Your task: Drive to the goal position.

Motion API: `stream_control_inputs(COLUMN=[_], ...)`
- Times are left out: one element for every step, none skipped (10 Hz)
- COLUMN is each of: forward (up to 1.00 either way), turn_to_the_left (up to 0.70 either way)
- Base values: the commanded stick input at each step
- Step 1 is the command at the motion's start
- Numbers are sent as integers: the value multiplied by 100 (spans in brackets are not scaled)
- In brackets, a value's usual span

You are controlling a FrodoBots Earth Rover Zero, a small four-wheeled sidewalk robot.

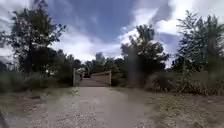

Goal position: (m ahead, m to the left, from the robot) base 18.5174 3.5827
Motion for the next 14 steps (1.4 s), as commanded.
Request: stream_control_inputs(forward=[60, 60, 70, 70, 70, 70, 70, 70, 70, 70, 70, 70, 70, 70], turn_to_the_left=[0, 0, 14, 14, 13, 8, 2, 0, 0, 0, 5, 12, 14, 14])
